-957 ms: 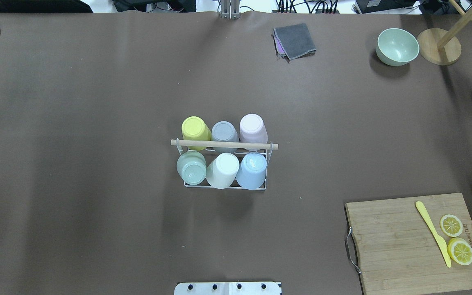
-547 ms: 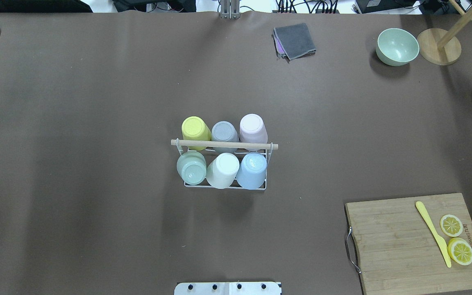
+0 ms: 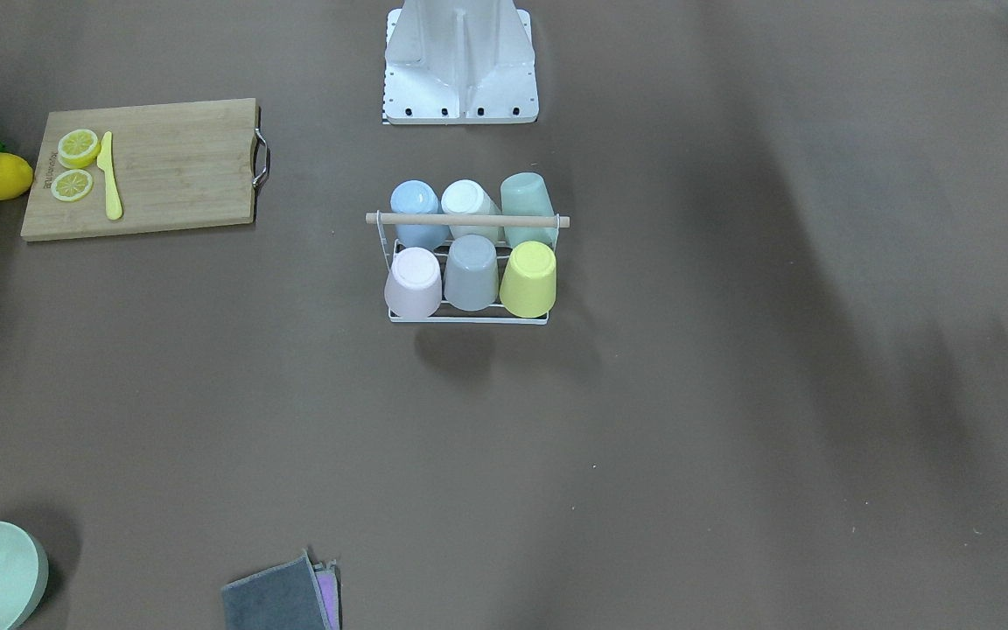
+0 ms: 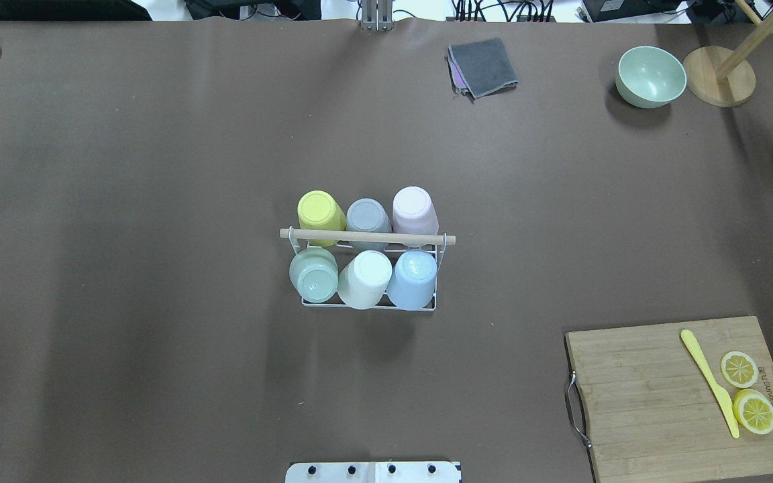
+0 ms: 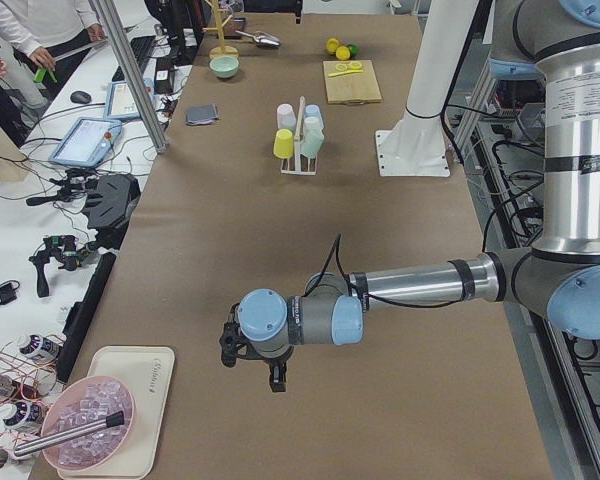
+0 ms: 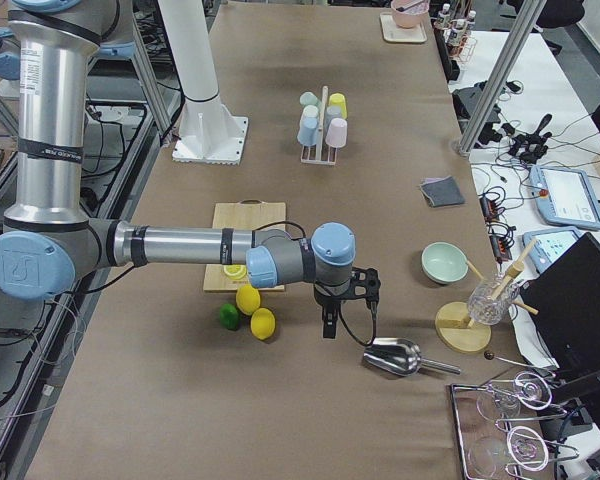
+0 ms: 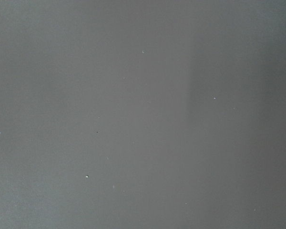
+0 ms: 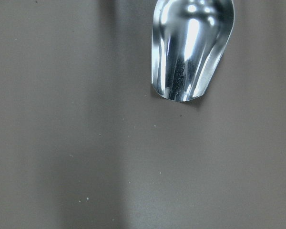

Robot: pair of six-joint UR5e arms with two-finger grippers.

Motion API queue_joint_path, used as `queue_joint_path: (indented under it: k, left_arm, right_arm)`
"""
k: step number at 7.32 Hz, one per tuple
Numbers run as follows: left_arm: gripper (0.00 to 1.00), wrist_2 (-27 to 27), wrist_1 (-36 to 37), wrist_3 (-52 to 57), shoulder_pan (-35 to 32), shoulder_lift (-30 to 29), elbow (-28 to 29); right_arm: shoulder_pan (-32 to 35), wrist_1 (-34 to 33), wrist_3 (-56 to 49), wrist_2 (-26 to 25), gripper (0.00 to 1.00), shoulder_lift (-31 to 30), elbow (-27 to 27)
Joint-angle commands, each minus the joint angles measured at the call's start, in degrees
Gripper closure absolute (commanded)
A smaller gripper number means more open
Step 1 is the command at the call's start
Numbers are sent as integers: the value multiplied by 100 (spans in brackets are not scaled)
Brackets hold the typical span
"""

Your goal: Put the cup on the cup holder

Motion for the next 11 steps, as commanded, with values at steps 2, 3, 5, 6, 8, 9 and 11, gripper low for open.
queue_joint_path:
  k: [2, 3, 5, 6, 8, 9, 11]
  left_arm:
    - [2, 29, 0, 15, 1, 60, -5]
    - [2, 38, 0, 7, 10, 60, -5]
    - [2, 29, 0, 6, 10, 51, -14]
    - [2, 38, 0, 6, 10, 51, -14]
    - [2, 29, 0, 6, 10, 51, -14]
    - [2, 29, -9, -2, 10, 51, -23]
    - [2, 21, -9, -2, 10, 51, -23]
  right_arm:
    - [36, -43, 9, 87, 1, -37, 72]
    - [45, -43, 9, 87, 1, -64, 72]
    - [62, -43, 9, 96, 1, -81, 81]
    - [80, -43, 9, 88, 1, -90, 81]
    - [89, -43, 9, 87, 1, -99, 98]
    - [106, -43, 9, 96, 1, -108, 107]
    - [115, -43, 9, 140, 1, -108, 124]
